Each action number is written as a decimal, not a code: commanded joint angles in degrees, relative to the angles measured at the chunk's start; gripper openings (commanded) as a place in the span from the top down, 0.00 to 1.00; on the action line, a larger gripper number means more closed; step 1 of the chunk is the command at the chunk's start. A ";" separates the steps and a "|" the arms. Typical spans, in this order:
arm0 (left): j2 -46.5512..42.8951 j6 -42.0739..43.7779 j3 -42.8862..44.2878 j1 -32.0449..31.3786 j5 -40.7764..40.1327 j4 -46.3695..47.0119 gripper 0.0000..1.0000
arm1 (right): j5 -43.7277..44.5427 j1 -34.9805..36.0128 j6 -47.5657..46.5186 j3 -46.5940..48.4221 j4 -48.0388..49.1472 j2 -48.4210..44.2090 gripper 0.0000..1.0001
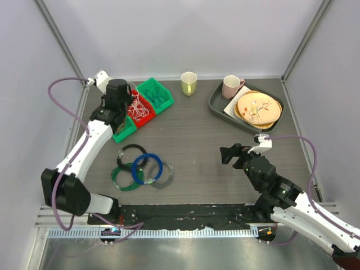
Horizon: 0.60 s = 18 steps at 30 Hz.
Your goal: Untangle the cables
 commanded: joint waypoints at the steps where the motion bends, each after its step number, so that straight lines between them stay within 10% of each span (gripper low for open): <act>1: 6.47 -2.30 6.62 2.83 -0.47 1.15 1.00 | 1.15 0.25 1.46 0.45 0.05 0.88 0.05; 18: 33.19 -6.78 27.82 4.95 -6.62 -21.44 1.00 | 4.75 0.25 1.99 1.24 -2.67 3.08 0.02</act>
